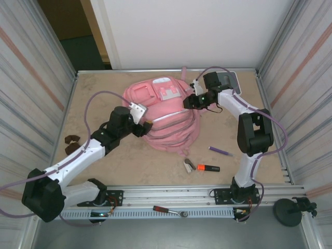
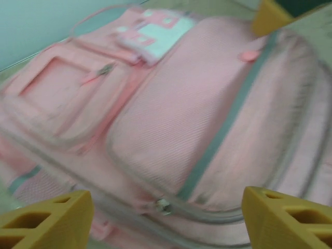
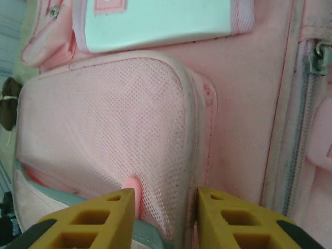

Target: Pack the student bag

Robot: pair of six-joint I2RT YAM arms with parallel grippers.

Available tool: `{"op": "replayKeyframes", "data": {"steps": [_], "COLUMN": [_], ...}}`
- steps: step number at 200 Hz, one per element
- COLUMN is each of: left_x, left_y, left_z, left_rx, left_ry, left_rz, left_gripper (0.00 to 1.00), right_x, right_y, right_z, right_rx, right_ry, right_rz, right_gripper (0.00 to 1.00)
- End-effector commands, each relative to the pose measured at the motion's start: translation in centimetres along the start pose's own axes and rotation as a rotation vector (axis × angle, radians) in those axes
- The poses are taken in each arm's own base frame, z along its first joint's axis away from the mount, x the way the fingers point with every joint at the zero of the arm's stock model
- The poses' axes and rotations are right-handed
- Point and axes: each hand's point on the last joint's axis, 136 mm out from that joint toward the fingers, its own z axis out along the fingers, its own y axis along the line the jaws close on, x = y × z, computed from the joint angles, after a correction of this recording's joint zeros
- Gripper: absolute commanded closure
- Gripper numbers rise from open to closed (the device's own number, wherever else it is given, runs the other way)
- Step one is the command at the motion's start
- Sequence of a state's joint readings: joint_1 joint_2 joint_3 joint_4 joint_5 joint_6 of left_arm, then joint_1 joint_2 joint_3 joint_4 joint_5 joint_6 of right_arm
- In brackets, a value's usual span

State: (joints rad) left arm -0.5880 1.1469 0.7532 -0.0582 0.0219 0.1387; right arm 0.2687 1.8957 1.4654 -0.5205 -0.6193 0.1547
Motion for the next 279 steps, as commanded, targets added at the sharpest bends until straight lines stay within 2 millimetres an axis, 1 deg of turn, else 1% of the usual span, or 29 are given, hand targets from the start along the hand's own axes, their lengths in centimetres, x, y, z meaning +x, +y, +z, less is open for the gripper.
{"op": "replayKeyframes", "data": {"steps": [1, 13, 18, 24, 43, 51, 62, 83, 110, 138, 165, 189, 204, 222, 237, 253, 265, 279], "left_x": [-2.2, -2.3, -2.6, -2.3, -2.2, -2.2, -2.2, -2.0, -1.5, -1.8, -2.7, -3.0, -3.0, -3.3, -3.5, -3.6, -3.7, -3.8], "left_y": [-4.2, -5.6, -5.9, -6.2, -6.6, -6.7, -7.1, -7.1, -6.5, -5.6, -5.6, -5.3, -4.8, -4.1, -3.8, -3.4, -2.9, -2.7], "left_z": [0.8, 2.1, 2.6, 3.5, 5.9, 6.7, 7.8, 9.3, 10.4, 10.5, 10.0, 9.8, 9.8, 9.6, 9.4, 9.1, 8.8, 8.5], "left_rx": [0.107, 0.102, 0.092, 0.089, 0.084, 0.089, 0.099, 0.098, 0.074, 0.087, 0.164, 0.226, 0.244, 0.264, 0.297, 0.316, 0.316, 0.323], "left_ry": [-0.034, 0.001, 0.012, 0.041, 0.116, 0.137, 0.155, 0.191, 0.232, 0.231, 0.176, 0.142, 0.138, 0.121, 0.109, 0.098, 0.092, 0.082], "left_rz": [0.174, 0.270, 0.300, 0.328, 0.367, 0.383, 0.402, 0.431, 0.470, 0.431, 0.352, 0.273, 0.235, 0.186, 0.147, 0.115, 0.098, 0.088], "left_gripper": [0.17, 0.13, 0.12, 0.11, 0.09, 0.09, 0.08, 0.08, 0.12, 0.19, 0.24, 0.30, 0.37, 0.41, 0.42, 0.42, 0.42, 0.42], "right_x": [-2.3, -2.4, -2.2, -2.0, -0.2, 0.7, 1.8, 3.9, 6.3, 8.7, 10.6, 11.3, 11.7, 12.2, 12.9, 13.0, 13.1, 13.8], "right_y": [0.4, -0.6, -0.9, -1.2, -2.2, -2.5, -2.8, -3.3, -4.6, -6.0, -7.0, -6.7, -6.4, -6.6, -6.7, -6.6, -6.8, -7.1], "right_z": [-3.3, -5.4, -6.3, -7.3, -9.6, -10.2, -10.8, -11.4, -12.0, -12.1, -11.9, -11.8, -11.6, -11.5, -11.1, -10.6, -10.4, -10.1], "right_rx": [0.071, 0.158, 0.192, 0.231, 0.331, 0.357, 0.384, 0.421, 0.496, 0.572, 0.676, 0.773, 0.816, 0.844, 0.832, 0.821, 0.823, 0.827], "right_ry": [-0.112, -0.166, -0.187, -0.211, -0.254, -0.262, -0.269, -0.269, -0.248, -0.193, -0.109, -0.037, 0.011, 0.059, 0.095, 0.100, 0.109, 0.157], "right_rz": [0.037, 0.058, 0.063, 0.069, 0.085, 0.089, 0.097, 0.112, 0.131, 0.165, 0.142, 0.010, -0.105, -0.202, -0.263, -0.313, -0.336, -0.361], "right_gripper": [0.58, 0.54, 0.53, 0.52, 0.48, 0.45, 0.39, 0.31, 0.28, 0.27, 0.23, 0.22, 0.21, 0.21, 0.20, 0.19, 0.19, 0.18]}}
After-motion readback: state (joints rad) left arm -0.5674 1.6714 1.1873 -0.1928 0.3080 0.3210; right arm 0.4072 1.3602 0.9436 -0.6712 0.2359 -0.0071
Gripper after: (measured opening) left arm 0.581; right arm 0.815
